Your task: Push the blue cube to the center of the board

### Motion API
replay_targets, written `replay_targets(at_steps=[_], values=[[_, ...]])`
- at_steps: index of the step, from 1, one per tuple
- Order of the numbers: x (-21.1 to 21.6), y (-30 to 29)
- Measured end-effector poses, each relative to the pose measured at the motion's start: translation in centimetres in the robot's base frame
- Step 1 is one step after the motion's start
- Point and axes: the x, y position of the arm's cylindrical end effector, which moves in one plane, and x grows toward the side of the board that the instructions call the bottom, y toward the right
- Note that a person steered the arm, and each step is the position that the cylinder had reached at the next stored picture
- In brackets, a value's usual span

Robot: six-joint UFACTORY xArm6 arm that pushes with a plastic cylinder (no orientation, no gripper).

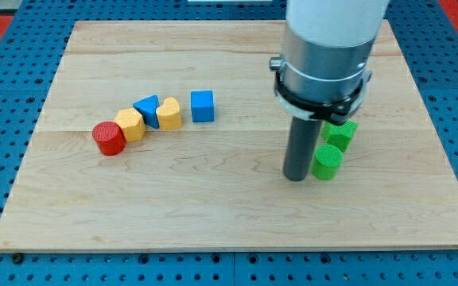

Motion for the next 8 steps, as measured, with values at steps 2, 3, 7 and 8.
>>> replay_targets(at_steps=[2, 3, 7, 8], values=[[0.6, 0.8], [1.3, -6.2], [-13.4, -14.1], [-13.4, -16.9]])
